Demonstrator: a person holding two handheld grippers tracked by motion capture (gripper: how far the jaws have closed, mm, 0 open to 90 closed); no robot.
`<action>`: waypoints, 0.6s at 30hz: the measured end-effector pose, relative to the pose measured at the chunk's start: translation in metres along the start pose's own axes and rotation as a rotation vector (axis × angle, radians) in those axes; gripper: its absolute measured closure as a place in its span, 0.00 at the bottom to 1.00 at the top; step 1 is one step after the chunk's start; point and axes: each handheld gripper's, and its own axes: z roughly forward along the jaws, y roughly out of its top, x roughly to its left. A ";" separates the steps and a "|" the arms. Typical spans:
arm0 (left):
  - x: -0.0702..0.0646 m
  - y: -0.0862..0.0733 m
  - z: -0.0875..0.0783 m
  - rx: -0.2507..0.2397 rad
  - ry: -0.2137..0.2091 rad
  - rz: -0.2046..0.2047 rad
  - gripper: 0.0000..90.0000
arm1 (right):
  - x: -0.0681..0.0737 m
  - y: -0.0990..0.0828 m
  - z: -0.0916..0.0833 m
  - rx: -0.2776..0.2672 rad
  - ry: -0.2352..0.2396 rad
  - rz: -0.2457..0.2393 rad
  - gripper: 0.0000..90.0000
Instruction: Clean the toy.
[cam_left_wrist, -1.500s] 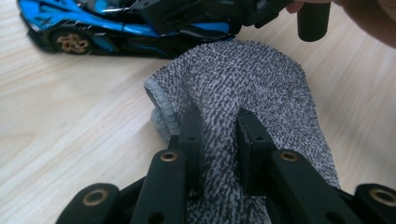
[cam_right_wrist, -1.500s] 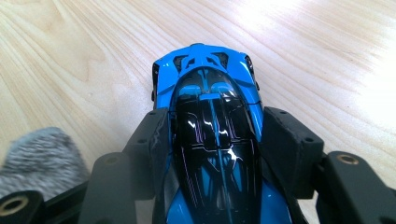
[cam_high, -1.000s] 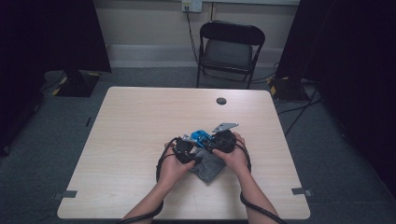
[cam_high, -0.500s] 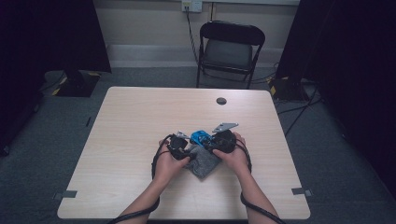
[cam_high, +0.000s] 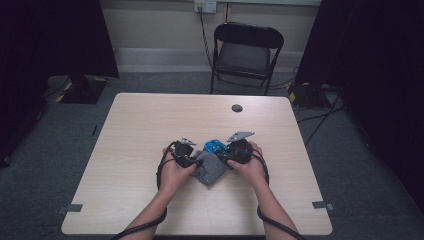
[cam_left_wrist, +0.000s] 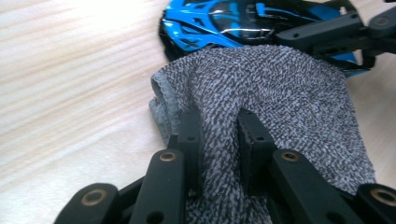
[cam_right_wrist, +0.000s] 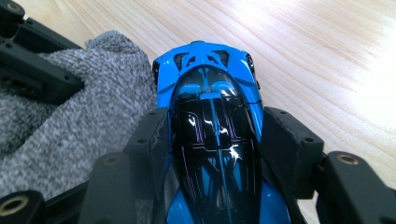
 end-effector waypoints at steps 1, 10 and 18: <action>0.001 0.000 0.000 0.002 0.001 0.001 0.82 | 0.000 0.000 0.000 -0.002 0.000 0.001 0.47; 0.015 0.002 -0.005 0.002 0.045 -0.023 0.82 | 0.000 0.000 0.000 -0.002 0.002 0.003 0.47; 0.030 0.003 -0.009 -0.001 0.070 -0.056 0.82 | 0.000 0.001 0.000 0.004 0.000 -0.001 0.47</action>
